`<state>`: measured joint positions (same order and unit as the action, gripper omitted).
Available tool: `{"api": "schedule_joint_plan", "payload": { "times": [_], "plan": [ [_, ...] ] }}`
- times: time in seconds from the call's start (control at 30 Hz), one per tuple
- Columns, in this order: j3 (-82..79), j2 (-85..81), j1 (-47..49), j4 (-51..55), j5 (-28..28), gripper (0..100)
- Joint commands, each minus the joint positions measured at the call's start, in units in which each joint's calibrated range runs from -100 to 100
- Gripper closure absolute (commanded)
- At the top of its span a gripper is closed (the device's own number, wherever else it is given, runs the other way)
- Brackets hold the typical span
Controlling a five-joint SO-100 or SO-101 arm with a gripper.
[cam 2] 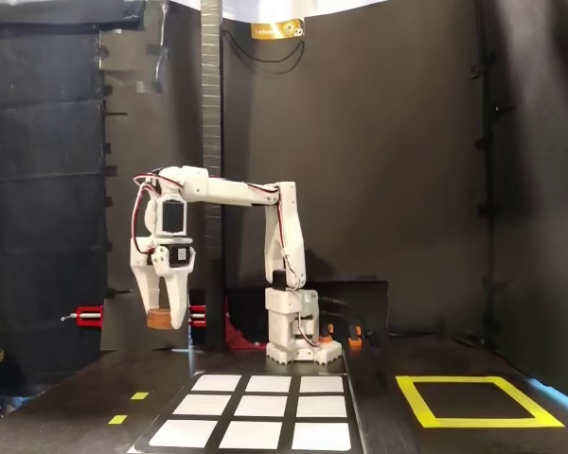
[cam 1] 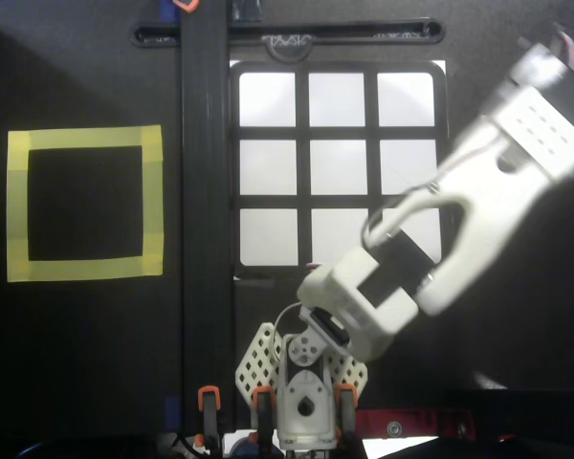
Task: Pick and place at Grid spot 3
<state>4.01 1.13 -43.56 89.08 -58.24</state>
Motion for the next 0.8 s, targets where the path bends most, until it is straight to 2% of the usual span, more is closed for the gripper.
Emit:
{"api": "schedule_joint_plan", "payload": {
  "times": [0.0, 0.3, 0.53, 0.67, 0.77],
  "plan": [
    [1.03, -2.93, 5.98, 1.04, 6.94, 88],
    [0.93, -4.82, 27.10, 4.44, 30.67, 88],
    [0.93, -5.42, 36.98, 7.26, 48.94, 88],
    [0.93, -5.51, 36.73, 6.68, 50.89, 88],
    [0.93, -5.42, 34.47, 5.93, 48.84, 88]
  ]
}}
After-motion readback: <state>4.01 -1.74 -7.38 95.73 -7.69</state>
